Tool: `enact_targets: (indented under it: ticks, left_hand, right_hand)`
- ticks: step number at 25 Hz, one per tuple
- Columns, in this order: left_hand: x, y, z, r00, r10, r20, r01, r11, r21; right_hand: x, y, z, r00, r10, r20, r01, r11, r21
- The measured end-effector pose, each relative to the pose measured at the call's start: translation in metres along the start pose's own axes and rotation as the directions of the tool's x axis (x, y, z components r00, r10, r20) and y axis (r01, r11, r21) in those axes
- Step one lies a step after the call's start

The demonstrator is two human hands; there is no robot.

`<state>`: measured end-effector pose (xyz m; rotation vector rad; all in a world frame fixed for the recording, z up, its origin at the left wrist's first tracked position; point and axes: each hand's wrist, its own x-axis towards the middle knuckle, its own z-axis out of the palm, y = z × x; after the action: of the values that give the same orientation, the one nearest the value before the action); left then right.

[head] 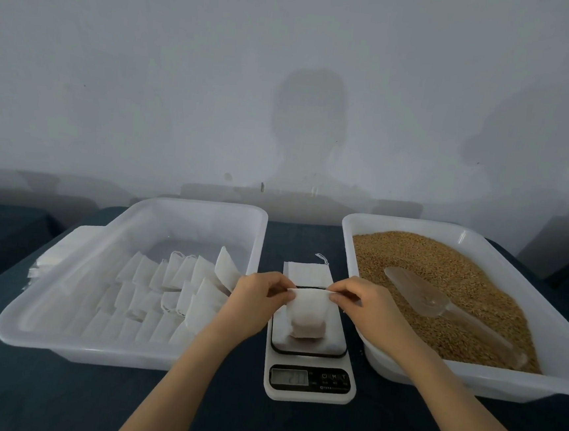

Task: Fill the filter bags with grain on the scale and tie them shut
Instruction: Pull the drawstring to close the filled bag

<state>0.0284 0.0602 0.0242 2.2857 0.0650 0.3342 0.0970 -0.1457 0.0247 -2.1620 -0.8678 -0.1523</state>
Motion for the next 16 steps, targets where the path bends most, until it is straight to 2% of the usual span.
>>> enact_targets:
  ticks: [13,16]
  left_hand:
    - [-0.0017,0.0014,0.0008,1.000,-0.013,0.012,0.013,1.000,0.024]
    - [0.0010,0.0068,0.0036,0.993,-0.008,0.116,0.003,0.999,0.039]
  right_hand:
    - [-0.0010,-0.0019,-0.0014,1.000,0.014,0.014,-0.015,1.000,0.010]
    - [-0.0018,-0.0033,-0.0012,1.000,0.018,0.019,-0.019,0.999,0.031]
